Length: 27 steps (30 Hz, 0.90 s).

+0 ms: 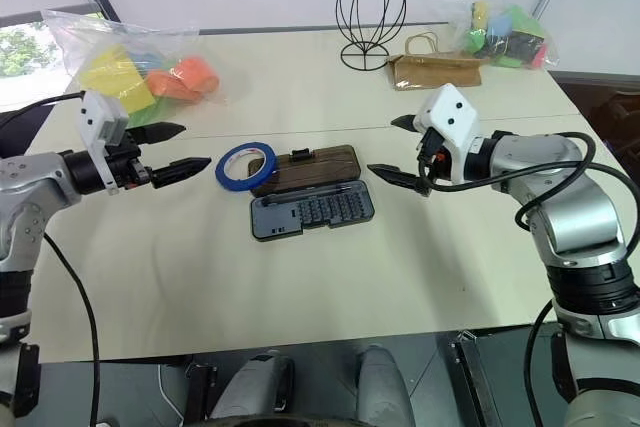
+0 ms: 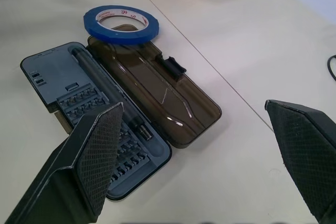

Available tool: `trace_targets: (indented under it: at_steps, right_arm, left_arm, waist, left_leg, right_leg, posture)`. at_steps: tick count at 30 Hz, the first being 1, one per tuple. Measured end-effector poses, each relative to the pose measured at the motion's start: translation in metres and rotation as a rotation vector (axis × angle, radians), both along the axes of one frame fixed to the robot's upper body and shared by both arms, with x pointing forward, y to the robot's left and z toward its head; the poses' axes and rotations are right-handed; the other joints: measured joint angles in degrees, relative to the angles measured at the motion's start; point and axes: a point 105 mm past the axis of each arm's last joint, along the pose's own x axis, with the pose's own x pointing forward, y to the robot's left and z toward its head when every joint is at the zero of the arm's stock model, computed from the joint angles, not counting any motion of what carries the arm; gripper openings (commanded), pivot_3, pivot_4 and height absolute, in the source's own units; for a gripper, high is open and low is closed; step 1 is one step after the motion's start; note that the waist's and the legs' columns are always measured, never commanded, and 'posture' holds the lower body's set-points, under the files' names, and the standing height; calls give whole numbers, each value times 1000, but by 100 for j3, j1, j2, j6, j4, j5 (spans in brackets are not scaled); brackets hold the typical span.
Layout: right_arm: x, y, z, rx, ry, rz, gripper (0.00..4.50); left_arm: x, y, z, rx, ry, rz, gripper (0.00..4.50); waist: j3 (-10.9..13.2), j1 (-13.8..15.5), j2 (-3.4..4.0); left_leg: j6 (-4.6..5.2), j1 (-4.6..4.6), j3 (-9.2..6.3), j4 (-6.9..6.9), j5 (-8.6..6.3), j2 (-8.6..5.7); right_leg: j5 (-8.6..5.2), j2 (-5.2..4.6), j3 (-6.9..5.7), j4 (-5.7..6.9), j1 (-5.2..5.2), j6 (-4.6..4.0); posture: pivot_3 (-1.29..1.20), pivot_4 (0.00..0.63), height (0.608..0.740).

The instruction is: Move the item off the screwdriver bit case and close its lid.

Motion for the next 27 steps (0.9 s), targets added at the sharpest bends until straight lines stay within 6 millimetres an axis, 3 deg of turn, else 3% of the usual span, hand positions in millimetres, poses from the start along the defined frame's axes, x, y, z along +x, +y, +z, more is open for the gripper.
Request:
trace_targets:
  at_steps: [15, 21, 27]
  right_arm:
    - [1, 3, -2, 16, 2, -6, 4500]
    - [0, 5, -4, 22, 0, -8, 4500]
    - [0, 9, -9, 34, 3, -11, 4500]
  left_arm:
    - [-2, -7, -7, 8, 30, -27, 4481]
    - [4, -2, -13, 31, 41, -6, 4481]
    - [24, -19, -32, 73, 52, -53, 4481]
  waist:
    - [0, 4, 0]
    - [0, 4, 0]
    - [0, 22, 0]
  left_leg:
    - [0, 0, 1, 0, 0, 0]
    - [0, 0, 3, 0, 0, -1]
    - [0, 0, 17, 4, 0, -4]
  right_leg:
    - [0, 0, 0, 0, 0, 0]
    - [0, 0, 0, 0, 0, 0]
    - [0, 0, -2, 1, 2, 0]
  posture:
    - [0, 150, 740]
    - [0, 150, 740]
    - [0, 150, 740]
